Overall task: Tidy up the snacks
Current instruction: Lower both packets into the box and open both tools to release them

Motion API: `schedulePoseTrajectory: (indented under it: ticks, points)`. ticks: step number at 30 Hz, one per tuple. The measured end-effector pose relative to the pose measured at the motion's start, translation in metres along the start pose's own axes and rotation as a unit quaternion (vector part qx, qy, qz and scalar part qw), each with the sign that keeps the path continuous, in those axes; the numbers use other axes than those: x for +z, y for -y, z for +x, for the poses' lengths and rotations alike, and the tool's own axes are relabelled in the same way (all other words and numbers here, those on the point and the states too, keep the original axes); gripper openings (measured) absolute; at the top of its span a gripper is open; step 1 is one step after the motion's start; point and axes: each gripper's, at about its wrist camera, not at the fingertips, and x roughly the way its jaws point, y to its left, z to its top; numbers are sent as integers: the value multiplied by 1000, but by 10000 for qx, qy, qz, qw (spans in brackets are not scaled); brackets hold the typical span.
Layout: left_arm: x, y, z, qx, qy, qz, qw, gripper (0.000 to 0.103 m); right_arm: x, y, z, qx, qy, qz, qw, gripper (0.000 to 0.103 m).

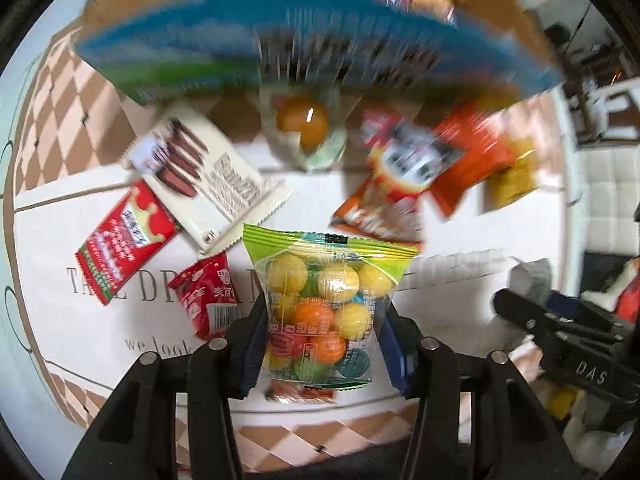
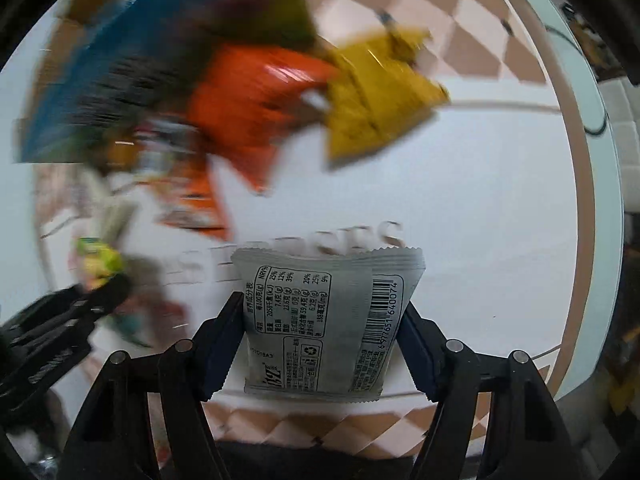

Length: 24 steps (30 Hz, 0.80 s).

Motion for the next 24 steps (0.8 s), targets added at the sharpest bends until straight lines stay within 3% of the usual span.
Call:
schedulePoseTrajectory:
  ticks: [6, 11, 12, 17, 24]
  points:
    - [42, -10, -88, -497, 630, -247, 9965, 47, 24, -52, -94, 595, 671, -618, 9941, 74]
    - [112, -21, -114, -459, 869, -435, 9942, 47, 63, -130, -137, 740, 1110, -997, 9860, 75]
    - [129, -24, -109, -451, 831, -484, 9943, 47, 68, -157, -128, 710, 1162, -1016, 9855, 75]
    - [184, -59, -88, -526, 445, -921, 9934, 47, 134, -214, -109, 610, 1103, -1130, 9856, 75]
    - [226, -86, -40, -547, -181, -1162, 9915, 47, 184, -232, -42, 310, 652, -1205, 9901, 75]
